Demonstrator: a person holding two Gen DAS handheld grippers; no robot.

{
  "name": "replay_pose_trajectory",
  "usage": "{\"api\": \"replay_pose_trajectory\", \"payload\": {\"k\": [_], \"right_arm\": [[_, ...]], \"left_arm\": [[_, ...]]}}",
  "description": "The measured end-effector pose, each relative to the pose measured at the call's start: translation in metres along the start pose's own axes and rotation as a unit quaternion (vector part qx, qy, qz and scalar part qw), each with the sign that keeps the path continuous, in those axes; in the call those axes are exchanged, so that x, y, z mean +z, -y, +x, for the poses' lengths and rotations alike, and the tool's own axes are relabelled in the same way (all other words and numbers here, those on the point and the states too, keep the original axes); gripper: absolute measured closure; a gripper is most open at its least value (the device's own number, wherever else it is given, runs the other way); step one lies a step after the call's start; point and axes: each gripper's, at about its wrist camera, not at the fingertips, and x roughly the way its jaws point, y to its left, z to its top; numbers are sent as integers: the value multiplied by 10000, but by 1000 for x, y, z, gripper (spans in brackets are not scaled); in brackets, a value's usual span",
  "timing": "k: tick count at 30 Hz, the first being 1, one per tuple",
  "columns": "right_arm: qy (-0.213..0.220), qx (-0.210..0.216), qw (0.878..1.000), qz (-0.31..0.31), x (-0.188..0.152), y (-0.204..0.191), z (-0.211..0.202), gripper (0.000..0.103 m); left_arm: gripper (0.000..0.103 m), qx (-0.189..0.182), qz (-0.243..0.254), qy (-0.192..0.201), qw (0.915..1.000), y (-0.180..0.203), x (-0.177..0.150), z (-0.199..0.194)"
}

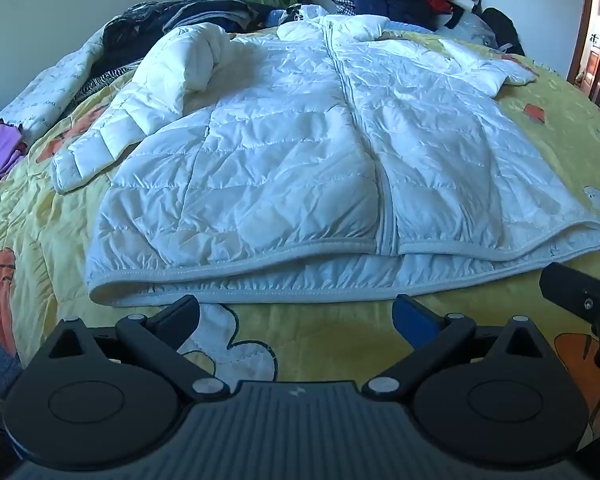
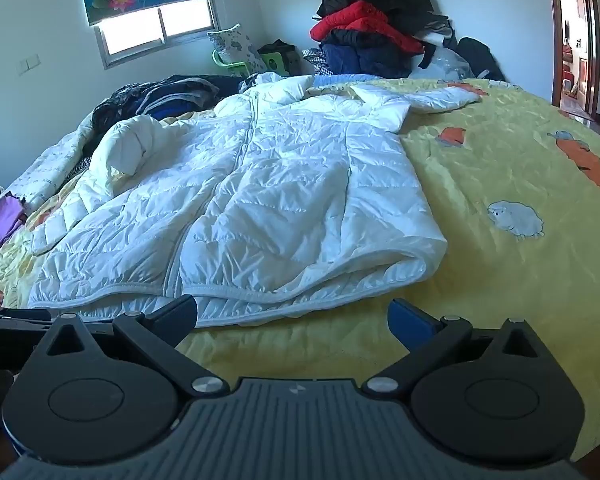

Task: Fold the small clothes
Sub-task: 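Move both tools toward the hem of the white puffer jacket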

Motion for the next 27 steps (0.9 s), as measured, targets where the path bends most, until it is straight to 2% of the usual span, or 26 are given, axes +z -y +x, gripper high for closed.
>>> {"api": "replay_pose_trajectory", "payload": {"k": [8,9,14,19,21,24,27], "right_arm": [[-111,44,9999,-33,-3,-2,7,0],[-123,42,9999,-39,-3,-3,8,0],[-168,18,9999,-19,1,-4,11,0],[-162,51,9998,51,-3,1,15,0],[-187,60,9998,60,-3,1,16,0],[-253,53,9997,55,-5,1,18,0],[-246,50,9997,36,-5,1,18,0]], "left_arm": [[0,59,7,-69,10000,6,0,4],[0,-114,-129,-153,9997,0,4,8],[0,-228,-222,-268,9991,-4,3,15],[0,-419,-181,-749,9961,-2,0,31],[0,-362,-93,-746,9965,2,-5,33],[0,-259,-45,-1000,9946,3,-9,46],[0,-266,-91,-894,9956,0,-12,46]]}}
